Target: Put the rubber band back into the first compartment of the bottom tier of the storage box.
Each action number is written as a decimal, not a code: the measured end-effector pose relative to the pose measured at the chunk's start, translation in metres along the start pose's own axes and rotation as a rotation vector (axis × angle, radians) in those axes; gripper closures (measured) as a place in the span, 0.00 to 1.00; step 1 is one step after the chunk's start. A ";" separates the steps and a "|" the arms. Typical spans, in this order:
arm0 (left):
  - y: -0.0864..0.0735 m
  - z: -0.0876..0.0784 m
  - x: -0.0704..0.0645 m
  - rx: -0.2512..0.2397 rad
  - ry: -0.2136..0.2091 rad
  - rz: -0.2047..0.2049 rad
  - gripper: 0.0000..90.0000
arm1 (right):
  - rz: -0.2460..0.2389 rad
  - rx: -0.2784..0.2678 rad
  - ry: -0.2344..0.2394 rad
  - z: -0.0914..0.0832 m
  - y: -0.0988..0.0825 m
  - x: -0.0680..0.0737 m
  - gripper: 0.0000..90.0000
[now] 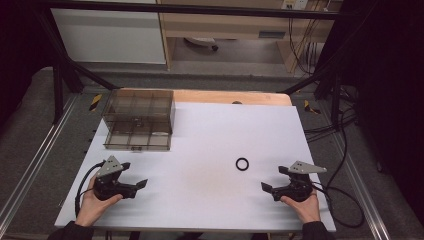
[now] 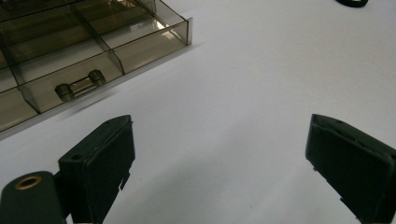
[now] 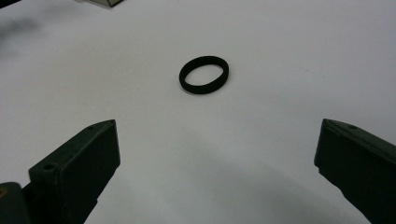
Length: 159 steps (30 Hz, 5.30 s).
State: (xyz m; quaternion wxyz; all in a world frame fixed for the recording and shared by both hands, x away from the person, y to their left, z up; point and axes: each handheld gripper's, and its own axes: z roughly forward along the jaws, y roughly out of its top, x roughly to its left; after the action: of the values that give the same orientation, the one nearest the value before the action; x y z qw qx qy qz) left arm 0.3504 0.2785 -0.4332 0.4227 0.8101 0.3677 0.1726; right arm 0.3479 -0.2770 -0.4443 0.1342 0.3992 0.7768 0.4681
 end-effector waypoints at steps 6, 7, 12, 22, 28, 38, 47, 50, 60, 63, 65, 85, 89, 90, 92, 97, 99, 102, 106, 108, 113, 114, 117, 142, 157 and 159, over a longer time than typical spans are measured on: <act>0.002 0.004 -0.004 0.011 -0.008 0.006 0.09 | -0.004 -0.001 0.008 -0.001 0.000 0.000 0.01; 0.002 0.004 -0.004 0.011 -0.008 0.006 0.09 | -0.003 -0.001 0.008 -0.001 0.000 0.000 0.01; 0.003 0.009 -0.007 0.026 -0.023 0.003 0.09 | -0.013 0.006 0.010 0.000 -0.001 0.000 0.01; 0.007 0.015 -0.015 0.034 -0.042 0.012 0.09 | -0.011 0.008 0.012 0.000 0.000 0.000 0.01; 0.009 0.019 -0.019 0.037 -0.044 0.011 0.10 | -0.006 0.003 0.009 -0.001 0.000 0.000 0.01; 0.014 0.025 -0.026 0.043 -0.056 0.013 0.10 | -0.004 0.007 0.008 -0.002 0.000 0.000 0.01; 0.020 0.032 -0.033 0.056 -0.066 0.020 0.09 | -0.007 0.010 0.009 -0.001 0.000 0.000 0.01; 0.021 0.032 -0.034 0.054 -0.068 0.018 0.09 | -0.006 0.010 0.009 -0.001 0.000 0.000 0.01; 0.029 0.033 -0.042 0.055 -0.075 0.032 0.09 | -0.010 0.018 0.007 0.000 0.000 0.000 0.01; 0.032 0.035 -0.045 0.056 -0.084 0.036 0.09 | -0.009 0.013 0.005 -0.001 0.000 0.000 0.01; 0.033 0.036 -0.046 0.058 -0.086 0.038 0.09 | -0.009 0.013 0.005 -0.001 0.000 0.000 0.01; 0.057 0.063 -0.071 0.082 -0.124 0.075 0.08 | -0.012 0.020 0.011 -0.001 0.000 0.000 0.01; 0.062 0.069 -0.075 0.088 -0.133 0.073 0.08 | -0.010 0.020 0.012 -0.001 0.000 0.000 0.01; 0.062 0.069 -0.075 0.088 -0.133 0.073 0.08 | -0.010 0.021 0.012 0.000 -0.001 0.000 0.01; 0.064 0.073 -0.078 0.093 -0.136 0.076 0.08 | -0.013 0.023 0.010 0.000 -0.001 0.000 0.01; 0.065 0.078 -0.080 0.103 -0.139 0.079 0.08 | -0.014 0.024 0.010 0.000 -0.001 0.000 0.01; 0.067 0.081 -0.082 0.108 -0.138 0.079 0.08 | -0.013 0.025 0.009 0.000 -0.001 0.000 0.01; 0.068 0.083 -0.083 0.108 -0.140 0.078 0.08 | -0.013 0.026 0.009 0.000 -0.001 0.000 0.01; 0.071 0.087 -0.085 0.110 -0.142 0.080 0.08 | -0.013 0.026 0.009 0.000 -0.001 0.000 0.01; 0.073 0.089 -0.086 0.112 -0.141 0.082 0.08 | -0.014 0.024 0.010 0.000 -0.001 0.000 0.01; 0.079 0.095 -0.090 0.115 -0.145 0.086 0.08 | -0.012 0.025 0.009 0.000 -0.001 0.000 0.01; 0.081 0.098 -0.092 0.114 -0.150 0.088 0.08 | -0.011 0.024 0.010 0.000 -0.001 0.000 0.01; 0.083 0.101 -0.094 0.116 -0.155 0.089 0.08 | -0.012 0.024 0.010 -0.001 -0.001 0.000 0.01; 0.106 0.130 -0.109 0.130 -0.156 0.107 0.09 | -0.015 0.027 0.012 -0.001 -0.001 0.000 0.01; 0.120 0.154 -0.120 0.141 -0.157 0.103 0.08 | -0.019 0.029 0.013 0.000 -0.001 0.000 0.01; 0.122 0.156 -0.121 0.138 -0.158 0.103 0.09 | -0.019 0.029 0.013 0.000 -0.001 0.000 0.01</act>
State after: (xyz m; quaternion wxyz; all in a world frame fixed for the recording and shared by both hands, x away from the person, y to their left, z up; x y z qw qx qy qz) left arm 0.4163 0.0558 -0.4212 0.3842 0.8661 0.3022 0.1042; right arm 0.3470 -0.2772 -0.4448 0.1277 0.3908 0.7881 0.4581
